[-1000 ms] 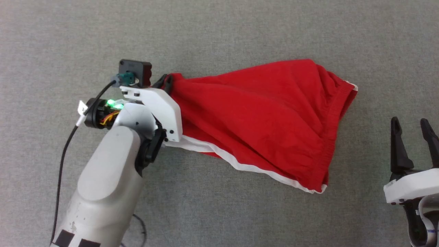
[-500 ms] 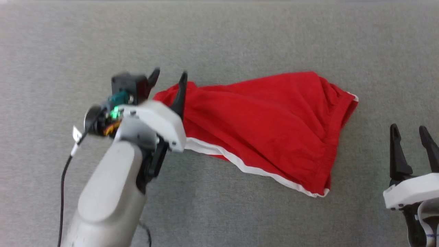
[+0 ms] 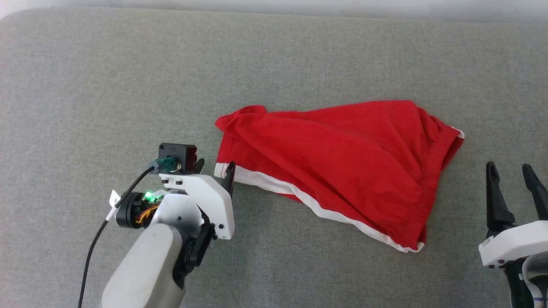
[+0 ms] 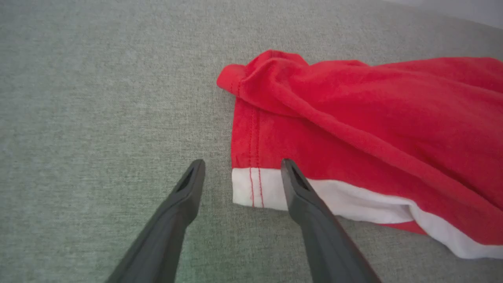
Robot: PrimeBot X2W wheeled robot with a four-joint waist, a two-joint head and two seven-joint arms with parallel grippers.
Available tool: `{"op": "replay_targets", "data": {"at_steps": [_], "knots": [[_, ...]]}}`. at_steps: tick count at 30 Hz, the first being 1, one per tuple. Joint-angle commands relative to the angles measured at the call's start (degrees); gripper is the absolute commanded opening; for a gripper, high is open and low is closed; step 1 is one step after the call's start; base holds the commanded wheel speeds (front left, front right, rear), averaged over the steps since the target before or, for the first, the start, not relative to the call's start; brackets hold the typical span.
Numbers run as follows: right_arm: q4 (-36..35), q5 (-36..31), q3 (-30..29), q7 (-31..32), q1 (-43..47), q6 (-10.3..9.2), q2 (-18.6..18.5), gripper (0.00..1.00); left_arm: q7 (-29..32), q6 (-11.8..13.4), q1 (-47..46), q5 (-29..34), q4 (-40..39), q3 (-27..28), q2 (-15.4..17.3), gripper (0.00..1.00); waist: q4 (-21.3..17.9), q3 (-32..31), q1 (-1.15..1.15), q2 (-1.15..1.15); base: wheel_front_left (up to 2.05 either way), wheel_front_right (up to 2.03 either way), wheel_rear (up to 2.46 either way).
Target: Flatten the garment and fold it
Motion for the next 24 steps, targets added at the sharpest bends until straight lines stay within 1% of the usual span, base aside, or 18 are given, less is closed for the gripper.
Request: {"op": "replay_targets", "data": {"at_steps": [1,5,8,13,14,15,17,20,24], "knots": [[-0.54,-0.2,0.17,0.17,-0.17,-0.11,0.14,1.0,0.85,0.62,0.2,-0.29,0.87,-0.07,-0.14,1.0,-0.17,0.67,0.0,0.0,0.0,0.0,0.0],[-0.88,-0.36,0.16,0.31,-0.29,-0.11,0.14,1.0,2.41,0.41,-0.4,-1.13,1.99,-0.17,-0.33,1.0,-0.44,1.21,0.0,0.0,0.0,0.0,0.0],[-0.82,-0.38,0.12,0.33,-0.21,-0.11,0.14,1.0,5.17,0.21,-0.47,-1.95,3.35,-0.65,-0.21,1.0,-0.83,1.45,0.0,0.0,0.0,0.0,0.0],[-0.45,-0.24,0.28,0.17,-0.31,-0.11,0.14,1.0,6.83,-0.27,-0.49,-3.1,4.71,-0.71,0.06,1.0,-1.54,1.58,0.0,0.0,0.0,0.0,0.0],[-0.34,-0.23,0.34,0.14,-0.31,-0.11,0.14,1.0,7.54,-0.44,-0.36,-3.26,5.25,-0.95,0.2,0.14,-1.66,1.51,0.0,0.0,0.0,0.0,0.0],[-0.24,-0.22,0.39,0.11,-0.31,-0.11,0.14,1.0,8.69,-0.81,-0.15,-3.67,5.8,-1.31,0.3,0.0,-1.76,1.46,0.0,0.0,0.0,0.0,0.0],[-0.06,-0.21,0.38,0.06,-0.29,-0.11,0.14,1.0,10.9,-1.56,0.28,-4.67,6.31,-1.87,0.41,0.0,-1.84,1.25,0.0,0.0,0.0,0.0,0.0],[0.09,-0.26,0.17,0.07,-0.17,-0.11,0.14,1.0,12.46,-1.81,0.89,-5.39,5.69,-2.12,0.79,0.0,-1.74,0.84,0.0,0.0,0.0,0.0,0.0],[0.33,-0.33,0.01,0.03,0.0,-0.11,0.14,1.0,11.88,-1.46,1.94,-6.36,3.82,-1.17,1.03,0.0,-1.39,0.05,0.0,0.0,0.0,0.0,0.0]]}}
